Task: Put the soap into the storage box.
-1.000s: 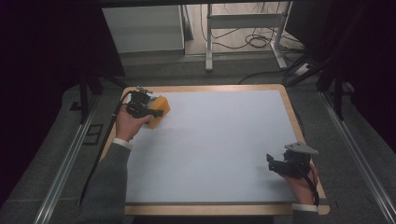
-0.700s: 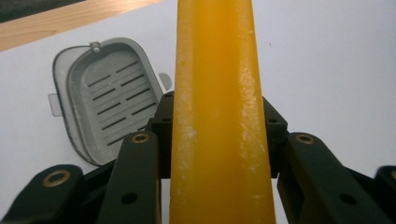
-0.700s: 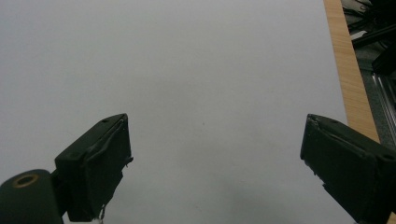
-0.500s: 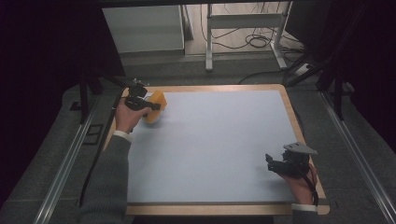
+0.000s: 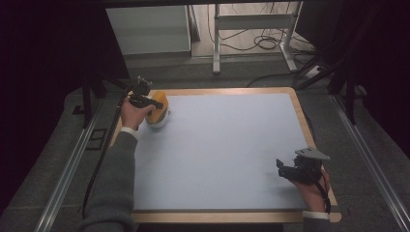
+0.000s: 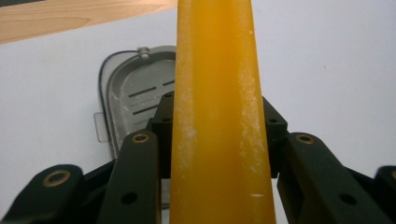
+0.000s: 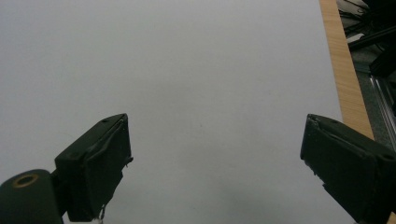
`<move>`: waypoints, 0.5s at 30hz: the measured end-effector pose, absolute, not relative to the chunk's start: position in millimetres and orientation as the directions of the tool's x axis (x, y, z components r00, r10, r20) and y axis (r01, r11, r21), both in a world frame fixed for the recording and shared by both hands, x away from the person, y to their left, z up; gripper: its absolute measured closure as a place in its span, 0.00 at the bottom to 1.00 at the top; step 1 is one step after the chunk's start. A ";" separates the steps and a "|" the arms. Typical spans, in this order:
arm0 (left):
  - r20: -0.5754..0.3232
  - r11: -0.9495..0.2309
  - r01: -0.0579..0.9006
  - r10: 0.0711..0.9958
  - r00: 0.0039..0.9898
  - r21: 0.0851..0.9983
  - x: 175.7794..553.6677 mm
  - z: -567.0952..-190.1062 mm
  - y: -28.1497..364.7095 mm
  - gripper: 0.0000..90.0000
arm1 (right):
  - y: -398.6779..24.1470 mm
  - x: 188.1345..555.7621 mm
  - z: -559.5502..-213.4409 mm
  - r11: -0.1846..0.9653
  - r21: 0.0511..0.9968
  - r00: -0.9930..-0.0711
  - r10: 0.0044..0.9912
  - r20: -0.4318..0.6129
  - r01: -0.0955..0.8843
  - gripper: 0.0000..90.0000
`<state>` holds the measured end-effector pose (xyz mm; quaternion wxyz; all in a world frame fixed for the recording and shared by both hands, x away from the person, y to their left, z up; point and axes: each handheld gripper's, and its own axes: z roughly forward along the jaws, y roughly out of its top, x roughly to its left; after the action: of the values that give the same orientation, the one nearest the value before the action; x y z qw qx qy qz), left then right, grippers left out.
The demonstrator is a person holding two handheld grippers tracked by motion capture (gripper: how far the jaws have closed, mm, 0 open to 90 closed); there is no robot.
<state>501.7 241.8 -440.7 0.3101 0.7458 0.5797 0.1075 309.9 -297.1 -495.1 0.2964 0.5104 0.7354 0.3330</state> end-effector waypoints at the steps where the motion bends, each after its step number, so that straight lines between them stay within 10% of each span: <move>1: -0.202 -0.122 0.799 0.935 0.292 0.589 502.7 -441.8 242.0 0.68 | -297.7 310.1 -495.5 0.257 0.791 -0.302 0.949 -0.096 0.555 0.10; 15: -0.209 -0.030 0.789 0.958 0.199 0.613 514.6 -465.4 246.2 0.68 | -299.8 309.7 -495.7 0.254 0.798 -0.297 0.950 -0.099 0.546 0.10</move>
<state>514.6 246.2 -465.4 0.3188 0.7056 0.6190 0.1319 309.7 -299.8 -495.7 0.3013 0.5108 0.7323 0.3347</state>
